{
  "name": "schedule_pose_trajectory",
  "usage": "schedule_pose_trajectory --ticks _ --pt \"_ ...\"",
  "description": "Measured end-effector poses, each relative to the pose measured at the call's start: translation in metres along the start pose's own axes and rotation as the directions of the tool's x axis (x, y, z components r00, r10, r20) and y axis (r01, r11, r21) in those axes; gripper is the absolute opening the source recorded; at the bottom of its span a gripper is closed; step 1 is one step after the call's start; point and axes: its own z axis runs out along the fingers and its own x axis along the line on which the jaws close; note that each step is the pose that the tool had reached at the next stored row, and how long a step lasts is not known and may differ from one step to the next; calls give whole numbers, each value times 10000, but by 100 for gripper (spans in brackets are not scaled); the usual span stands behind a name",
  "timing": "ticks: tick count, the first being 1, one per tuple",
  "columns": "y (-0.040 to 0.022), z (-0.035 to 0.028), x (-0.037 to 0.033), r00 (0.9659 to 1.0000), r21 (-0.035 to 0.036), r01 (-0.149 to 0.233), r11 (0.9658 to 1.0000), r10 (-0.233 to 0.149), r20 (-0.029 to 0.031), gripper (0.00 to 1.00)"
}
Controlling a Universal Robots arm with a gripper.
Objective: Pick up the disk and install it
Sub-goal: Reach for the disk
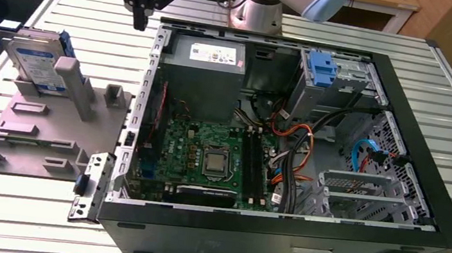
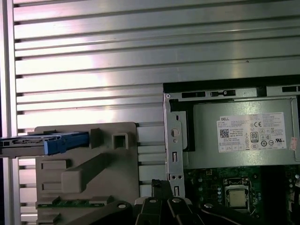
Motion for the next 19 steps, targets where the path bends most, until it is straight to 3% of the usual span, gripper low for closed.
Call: schedule_pose_trajectory --ticks 14,19 --pt "-15 19 206 10000 -2 1 10000 -1 25 11" --pt "-19 26 260 10000 -5 3 10000 -3 73 11"
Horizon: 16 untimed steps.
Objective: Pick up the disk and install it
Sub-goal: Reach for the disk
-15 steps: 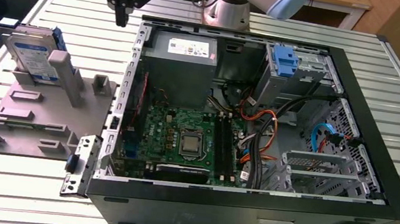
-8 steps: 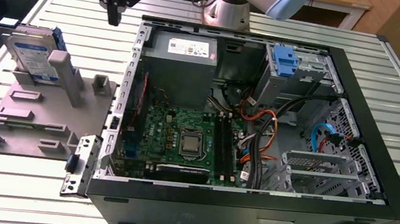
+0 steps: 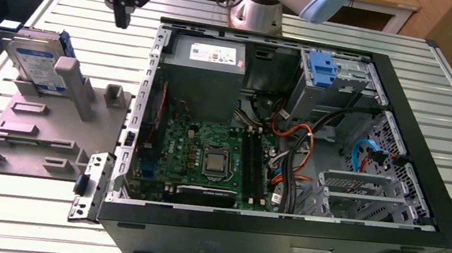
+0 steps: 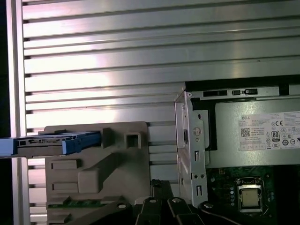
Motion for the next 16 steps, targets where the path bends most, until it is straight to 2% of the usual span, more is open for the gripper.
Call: schedule_pose_trajectory --ticks 12,16 --pt "-14 14 182 10000 -7 3 10000 -3 91 11" --pt "-16 17 211 9999 -8 4 10000 -4 101 11"
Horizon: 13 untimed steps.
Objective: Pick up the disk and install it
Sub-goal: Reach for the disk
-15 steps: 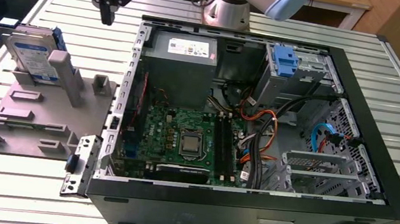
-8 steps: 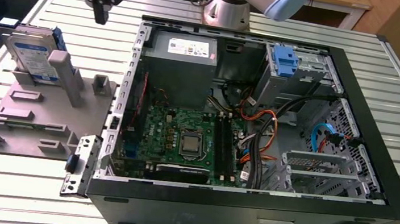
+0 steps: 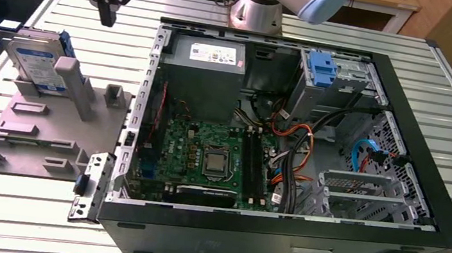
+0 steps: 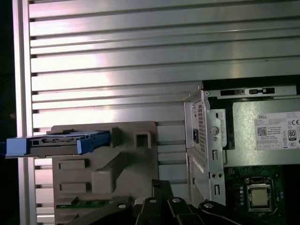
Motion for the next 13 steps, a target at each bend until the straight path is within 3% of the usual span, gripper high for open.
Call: schedule_pose_trajectory --ticks 13 --pt "-7 6 96 10000 -1 0 10000 0 19 11"
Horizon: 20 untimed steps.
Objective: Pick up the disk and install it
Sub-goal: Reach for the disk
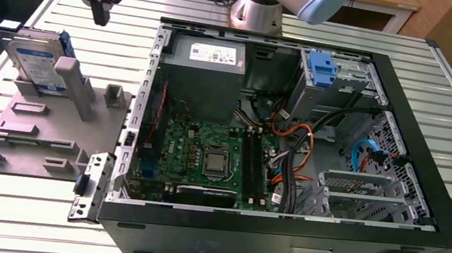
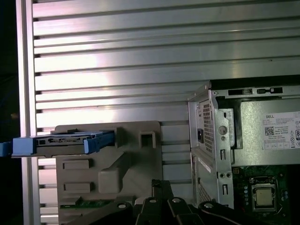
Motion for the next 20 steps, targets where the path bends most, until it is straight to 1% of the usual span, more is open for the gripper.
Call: schedule_pose_trajectory --ticks 4,16,20 --pt "-2 2 30 10000 -1 0 10000 0 4 11" --pt "-2 2 33 10000 0 0 10000 0 3 11" --pt "-4 2 52 10000 0 0 10000 0 5 11"
